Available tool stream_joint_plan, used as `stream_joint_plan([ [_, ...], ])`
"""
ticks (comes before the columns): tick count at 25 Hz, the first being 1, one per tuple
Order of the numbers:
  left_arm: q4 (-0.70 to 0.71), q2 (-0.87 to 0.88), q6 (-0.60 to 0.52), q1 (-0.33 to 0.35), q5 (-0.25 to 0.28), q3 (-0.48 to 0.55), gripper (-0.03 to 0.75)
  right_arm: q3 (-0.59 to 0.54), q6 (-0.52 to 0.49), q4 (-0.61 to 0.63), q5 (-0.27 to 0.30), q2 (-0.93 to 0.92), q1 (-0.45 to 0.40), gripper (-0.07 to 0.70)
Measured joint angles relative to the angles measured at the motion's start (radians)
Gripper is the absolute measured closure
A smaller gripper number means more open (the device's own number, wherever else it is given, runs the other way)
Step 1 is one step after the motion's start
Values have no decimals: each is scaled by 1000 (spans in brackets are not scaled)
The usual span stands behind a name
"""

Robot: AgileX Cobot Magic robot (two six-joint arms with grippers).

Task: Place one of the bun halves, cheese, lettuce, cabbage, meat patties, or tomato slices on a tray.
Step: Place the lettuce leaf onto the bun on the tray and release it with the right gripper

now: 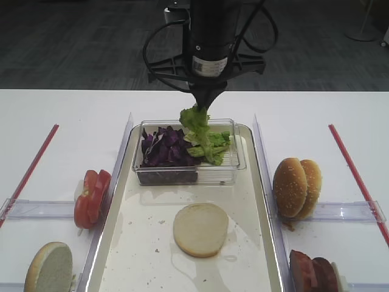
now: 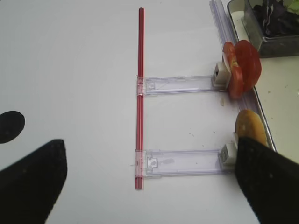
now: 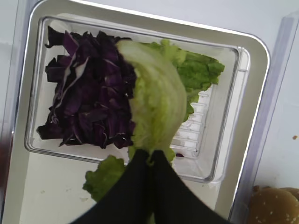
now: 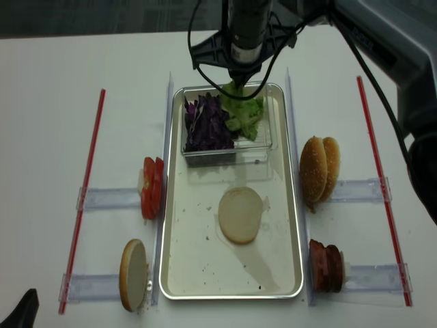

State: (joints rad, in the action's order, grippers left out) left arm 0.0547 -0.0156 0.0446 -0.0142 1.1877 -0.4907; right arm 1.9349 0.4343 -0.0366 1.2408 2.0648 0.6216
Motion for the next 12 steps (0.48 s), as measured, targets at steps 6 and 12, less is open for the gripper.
stream_joint_plan([
  [6, 0, 0, 0, 0, 0, 0, 44, -94, 17, -7, -2, -44, 24, 586],
  [12, 0, -2, 0, 0, 0, 0, 44, -150, 40, -20, -2, -88, 53, 586],
])
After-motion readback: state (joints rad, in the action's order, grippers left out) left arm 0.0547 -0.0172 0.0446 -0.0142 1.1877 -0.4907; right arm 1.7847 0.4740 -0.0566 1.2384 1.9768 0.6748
